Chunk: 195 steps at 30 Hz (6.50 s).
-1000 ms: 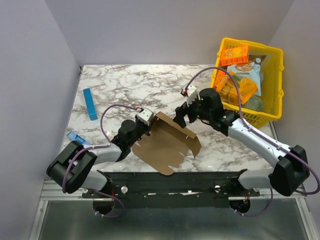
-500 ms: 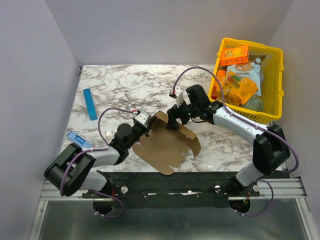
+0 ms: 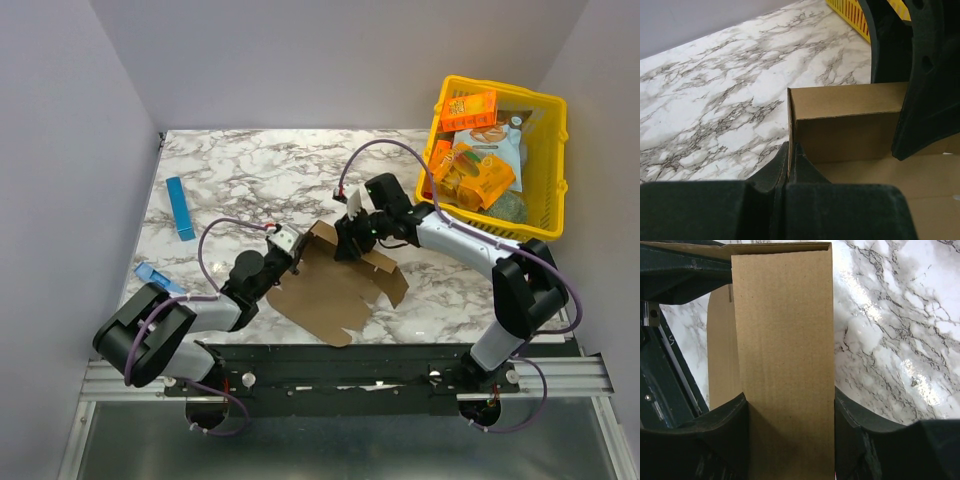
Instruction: Fold the paper box
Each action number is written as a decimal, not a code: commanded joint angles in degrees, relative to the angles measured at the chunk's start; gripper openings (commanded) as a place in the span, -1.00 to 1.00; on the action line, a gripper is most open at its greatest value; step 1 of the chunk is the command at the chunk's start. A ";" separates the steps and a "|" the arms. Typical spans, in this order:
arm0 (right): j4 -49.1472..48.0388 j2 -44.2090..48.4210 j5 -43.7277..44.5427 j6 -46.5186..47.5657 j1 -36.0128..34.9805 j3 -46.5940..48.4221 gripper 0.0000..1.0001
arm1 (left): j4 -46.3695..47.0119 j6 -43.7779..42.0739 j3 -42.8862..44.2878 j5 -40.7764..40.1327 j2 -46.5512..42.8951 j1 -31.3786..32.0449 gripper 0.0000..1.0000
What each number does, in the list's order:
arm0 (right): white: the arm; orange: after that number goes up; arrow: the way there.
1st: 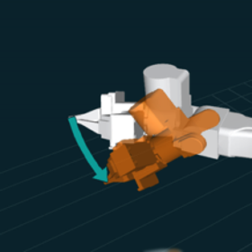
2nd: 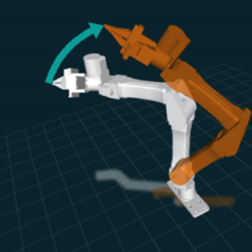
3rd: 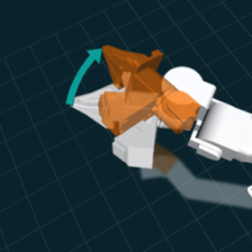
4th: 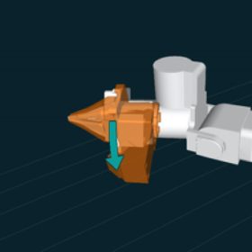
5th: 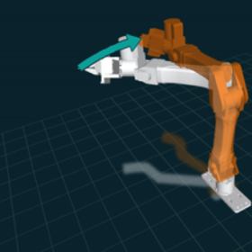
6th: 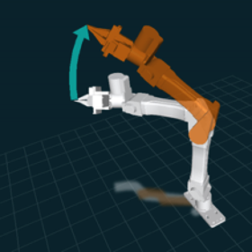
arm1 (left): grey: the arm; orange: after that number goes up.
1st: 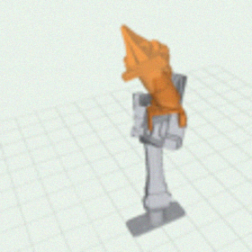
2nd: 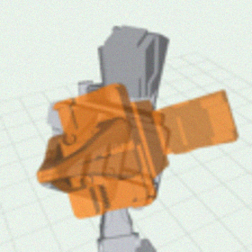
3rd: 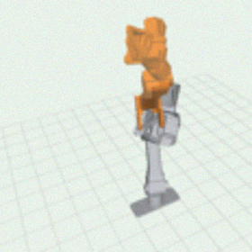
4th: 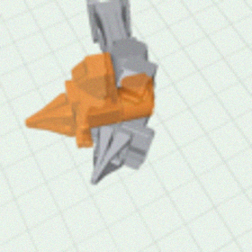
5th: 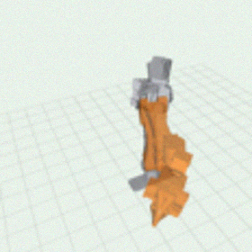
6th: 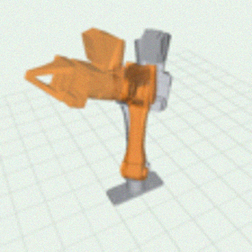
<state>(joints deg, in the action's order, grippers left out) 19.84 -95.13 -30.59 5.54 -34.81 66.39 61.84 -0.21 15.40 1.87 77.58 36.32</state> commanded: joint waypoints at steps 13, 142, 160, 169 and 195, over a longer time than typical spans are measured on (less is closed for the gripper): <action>-7.79 1.17 20.91 5.00 -1.67 -7.32 0.00 | -3.83 8.29 4.82 -9.34 2.49 0.25 0.69; -9.38 0.12 33.67 8.52 -6.24 -8.82 -0.14 | -63.60 7.86 41.21 -0.02 13.83 -3.01 -0.69; -9.38 0.03 33.75 8.70 -6.24 -8.73 -0.14 | -63.16 -1.37 43.92 3.32 15.32 -2.30 -0.86; -9.29 0.12 33.84 8.70 -6.24 -9.00 -0.14 | -56.41 -10.42 38.84 -1.42 13.21 -0.72 -0.85; -9.02 -0.32 34.72 8.70 -6.15 -8.74 -0.14 | -62.11 10.22 37.61 6.03 14.70 0.42 -0.88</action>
<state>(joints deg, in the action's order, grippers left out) 10.00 -94.45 3.86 13.54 -40.53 57.14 -2.37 3.38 55.66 2.04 92.03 36.03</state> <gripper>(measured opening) 0.585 0.068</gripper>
